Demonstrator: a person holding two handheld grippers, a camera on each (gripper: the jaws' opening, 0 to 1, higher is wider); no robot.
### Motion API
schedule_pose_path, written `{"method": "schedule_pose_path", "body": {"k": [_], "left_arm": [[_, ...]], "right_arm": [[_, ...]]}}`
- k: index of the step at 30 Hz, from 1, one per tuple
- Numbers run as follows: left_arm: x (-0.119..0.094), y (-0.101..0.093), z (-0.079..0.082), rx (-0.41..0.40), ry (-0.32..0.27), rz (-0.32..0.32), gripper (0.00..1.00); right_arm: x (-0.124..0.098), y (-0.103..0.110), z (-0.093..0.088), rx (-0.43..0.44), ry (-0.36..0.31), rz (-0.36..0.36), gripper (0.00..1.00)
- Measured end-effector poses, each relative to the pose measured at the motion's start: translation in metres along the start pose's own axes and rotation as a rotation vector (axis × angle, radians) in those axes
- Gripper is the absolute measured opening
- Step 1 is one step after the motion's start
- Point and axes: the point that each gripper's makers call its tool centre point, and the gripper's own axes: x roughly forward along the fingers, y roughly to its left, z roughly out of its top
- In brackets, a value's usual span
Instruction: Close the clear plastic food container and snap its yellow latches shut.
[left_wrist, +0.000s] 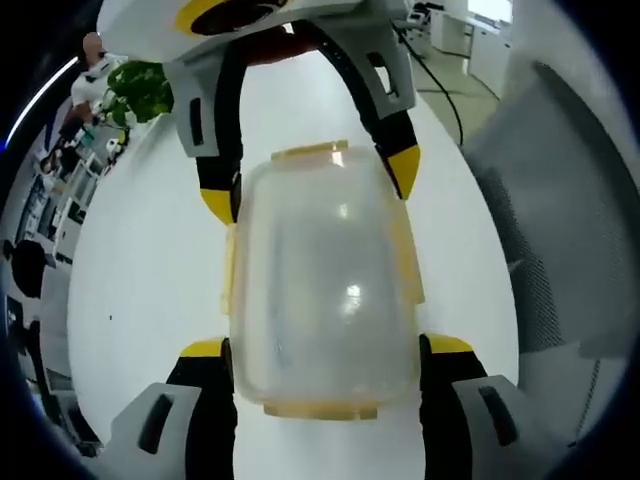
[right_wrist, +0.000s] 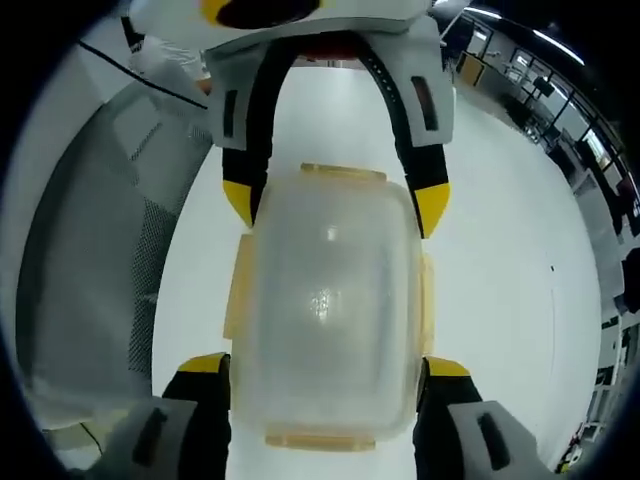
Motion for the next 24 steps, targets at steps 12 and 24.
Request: {"method": "schedule_pose_path", "body": {"k": [12,24], "left_arm": [[-0.029,-0.007,-0.057,-0.106,0.012,-0.047,0.72],[-0.029,0.012,-0.067,-0.078,-0.018,-0.059,0.72]], "right_arm": [[0.024,-0.004,0.060,-0.055,0.013,-0.002,0.75],[0.030,-0.022,0.067,-0.004,0.025,-0.020,0.75]]}}
